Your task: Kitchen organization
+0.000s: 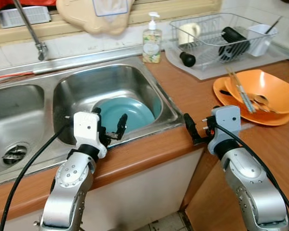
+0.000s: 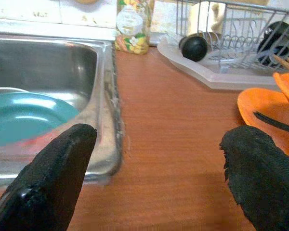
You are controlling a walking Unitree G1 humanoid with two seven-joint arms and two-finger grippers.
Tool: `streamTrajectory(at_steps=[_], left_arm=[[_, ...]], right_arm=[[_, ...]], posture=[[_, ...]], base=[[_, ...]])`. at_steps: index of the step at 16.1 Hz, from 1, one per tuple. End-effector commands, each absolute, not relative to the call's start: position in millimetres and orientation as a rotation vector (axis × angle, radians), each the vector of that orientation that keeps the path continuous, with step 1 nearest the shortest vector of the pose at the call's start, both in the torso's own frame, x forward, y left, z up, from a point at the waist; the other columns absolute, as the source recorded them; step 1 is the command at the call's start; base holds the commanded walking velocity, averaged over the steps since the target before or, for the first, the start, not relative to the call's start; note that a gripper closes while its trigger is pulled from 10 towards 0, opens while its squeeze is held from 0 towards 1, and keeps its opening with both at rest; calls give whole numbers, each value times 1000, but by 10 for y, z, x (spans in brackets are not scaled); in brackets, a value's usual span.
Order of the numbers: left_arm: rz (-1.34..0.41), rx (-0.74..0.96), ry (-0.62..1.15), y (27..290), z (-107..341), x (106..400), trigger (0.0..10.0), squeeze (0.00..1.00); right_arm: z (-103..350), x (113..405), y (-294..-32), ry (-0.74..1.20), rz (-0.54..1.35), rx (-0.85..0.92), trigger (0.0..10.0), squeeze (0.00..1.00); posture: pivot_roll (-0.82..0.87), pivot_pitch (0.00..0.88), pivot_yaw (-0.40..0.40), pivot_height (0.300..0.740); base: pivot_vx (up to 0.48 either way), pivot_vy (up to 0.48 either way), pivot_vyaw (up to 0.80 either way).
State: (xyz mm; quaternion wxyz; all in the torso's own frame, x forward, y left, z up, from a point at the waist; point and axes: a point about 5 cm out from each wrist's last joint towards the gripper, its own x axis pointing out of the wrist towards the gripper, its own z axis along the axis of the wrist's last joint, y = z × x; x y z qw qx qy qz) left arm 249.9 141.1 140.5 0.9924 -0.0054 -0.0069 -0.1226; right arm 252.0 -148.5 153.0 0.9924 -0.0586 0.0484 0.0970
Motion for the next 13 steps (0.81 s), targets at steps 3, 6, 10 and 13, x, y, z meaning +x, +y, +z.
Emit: streamTrajectory(at_steps=[3, 6, 10, 13], left_arm=[[-244, -13, -9, 1420, 1405, 2494, 10000, 537], [-243, -13, -10, 1422, 1405, 2494, 10000, 533], [-257, -6, -9, 1403, 1396, 2499, 10000, 529], [-258, 1, -17, 1405, 1408, 2529, 10000, 525]], right_arm=[[1565, 2510, -1471, 88, 205, -127, 10000, 1000], [1567, 2514, -1462, 88, 211, -132, 10000, 1000], [1580, 2544, -1448, 87, 216, -160, 10000, 1000], [1598, 2581, -1440, 79, 221, -177, 10000, 1000]], posture=[[-40, 0, 65, 740], [-40, 0, 61, 740], [-39, 0, 59, 740], [-35, 0, 57, 740]], base=[[0, 0, 0], [0, 0, 0], [0, 0, 0], [0, 0, 0]])
